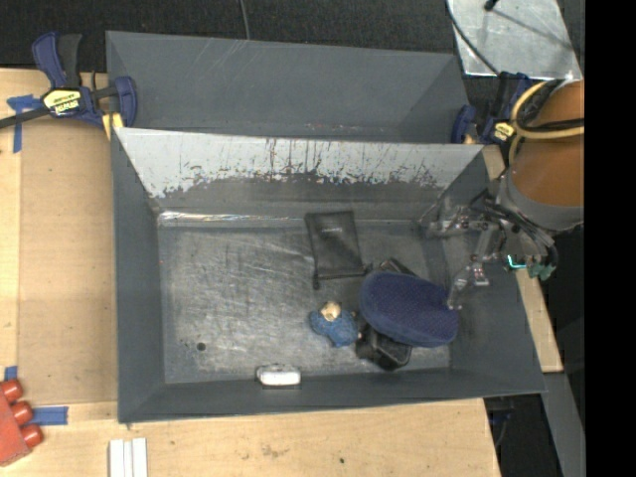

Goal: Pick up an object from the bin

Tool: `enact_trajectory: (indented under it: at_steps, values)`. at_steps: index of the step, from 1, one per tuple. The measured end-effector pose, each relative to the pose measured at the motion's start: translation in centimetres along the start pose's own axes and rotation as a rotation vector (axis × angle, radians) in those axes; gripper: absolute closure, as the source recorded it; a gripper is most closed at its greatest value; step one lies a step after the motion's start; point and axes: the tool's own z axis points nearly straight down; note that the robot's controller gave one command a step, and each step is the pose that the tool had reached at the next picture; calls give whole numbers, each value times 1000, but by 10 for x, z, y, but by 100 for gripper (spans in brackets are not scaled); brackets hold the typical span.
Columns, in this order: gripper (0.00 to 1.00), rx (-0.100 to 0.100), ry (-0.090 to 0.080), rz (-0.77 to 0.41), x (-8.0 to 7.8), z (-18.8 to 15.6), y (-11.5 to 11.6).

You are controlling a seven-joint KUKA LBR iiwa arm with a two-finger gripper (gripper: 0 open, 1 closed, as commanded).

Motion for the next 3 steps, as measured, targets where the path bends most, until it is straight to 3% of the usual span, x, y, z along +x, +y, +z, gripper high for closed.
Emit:
enact_trajectory:
  at_steps: [1, 2, 3]
  values:
    - [0, 13, -20, -290, 5, 97, 14]
    - [100, 11, -8, -291, 7, 97, 13]
    - [100, 5, -15, -568, -22, -51, 45]
